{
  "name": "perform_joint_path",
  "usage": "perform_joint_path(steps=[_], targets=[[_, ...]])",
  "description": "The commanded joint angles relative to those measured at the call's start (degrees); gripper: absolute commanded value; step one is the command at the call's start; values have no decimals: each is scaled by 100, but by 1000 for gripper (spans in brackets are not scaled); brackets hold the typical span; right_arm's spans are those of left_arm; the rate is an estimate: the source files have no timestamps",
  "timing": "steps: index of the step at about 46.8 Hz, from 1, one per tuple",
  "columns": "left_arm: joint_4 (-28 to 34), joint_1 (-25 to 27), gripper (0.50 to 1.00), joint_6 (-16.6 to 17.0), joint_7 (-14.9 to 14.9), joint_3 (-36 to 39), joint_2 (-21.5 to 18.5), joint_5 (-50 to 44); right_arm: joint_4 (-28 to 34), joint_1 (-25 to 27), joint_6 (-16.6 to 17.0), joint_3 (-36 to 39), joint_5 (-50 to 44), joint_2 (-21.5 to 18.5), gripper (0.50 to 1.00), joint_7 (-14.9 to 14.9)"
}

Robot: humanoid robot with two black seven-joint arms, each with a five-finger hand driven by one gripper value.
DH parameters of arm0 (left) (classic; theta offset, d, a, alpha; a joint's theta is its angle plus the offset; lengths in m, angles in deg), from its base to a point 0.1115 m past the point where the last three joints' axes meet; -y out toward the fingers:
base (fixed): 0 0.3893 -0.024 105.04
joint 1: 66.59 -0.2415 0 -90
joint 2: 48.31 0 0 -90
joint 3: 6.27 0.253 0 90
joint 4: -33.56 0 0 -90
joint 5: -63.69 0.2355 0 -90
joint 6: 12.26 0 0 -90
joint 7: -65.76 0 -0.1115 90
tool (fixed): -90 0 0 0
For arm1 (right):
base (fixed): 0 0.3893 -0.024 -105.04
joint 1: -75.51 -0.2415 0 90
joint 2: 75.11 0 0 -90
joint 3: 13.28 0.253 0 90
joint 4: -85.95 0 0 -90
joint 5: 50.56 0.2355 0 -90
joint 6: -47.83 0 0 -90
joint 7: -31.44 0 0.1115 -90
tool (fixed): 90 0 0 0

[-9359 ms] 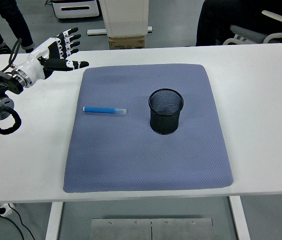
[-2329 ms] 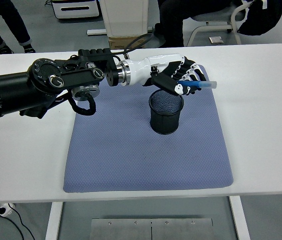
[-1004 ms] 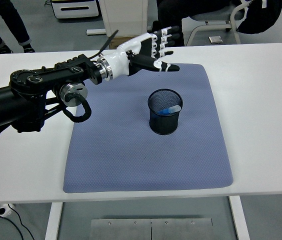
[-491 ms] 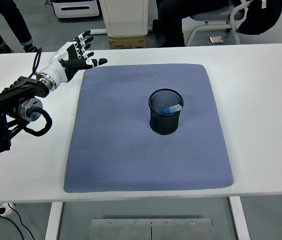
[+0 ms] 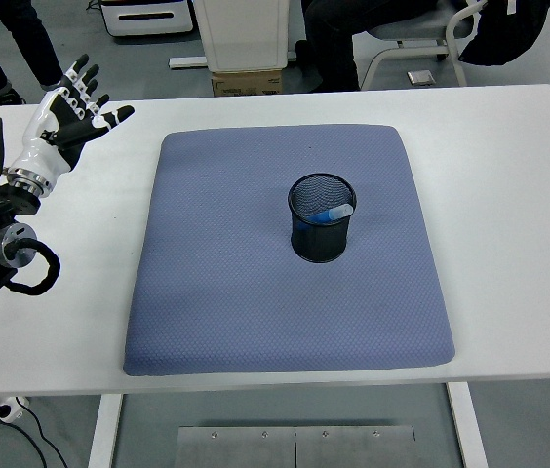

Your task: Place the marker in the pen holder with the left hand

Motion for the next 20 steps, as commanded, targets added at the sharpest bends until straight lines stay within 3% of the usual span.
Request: perform_joint_path(steps=[1,11,20], targets=[[0,-219,1000,6,-2,-206,-38,-1,-2,1,-7,1,0,0,1000,-1],[0,-650,1000,6,-2,-567,-126,8,-213,71,72,-16,-9,0,1000,34],[0,-685,1000,-3,-2,-575,-161,8,-407,89,90,-7,0,0,1000,201]])
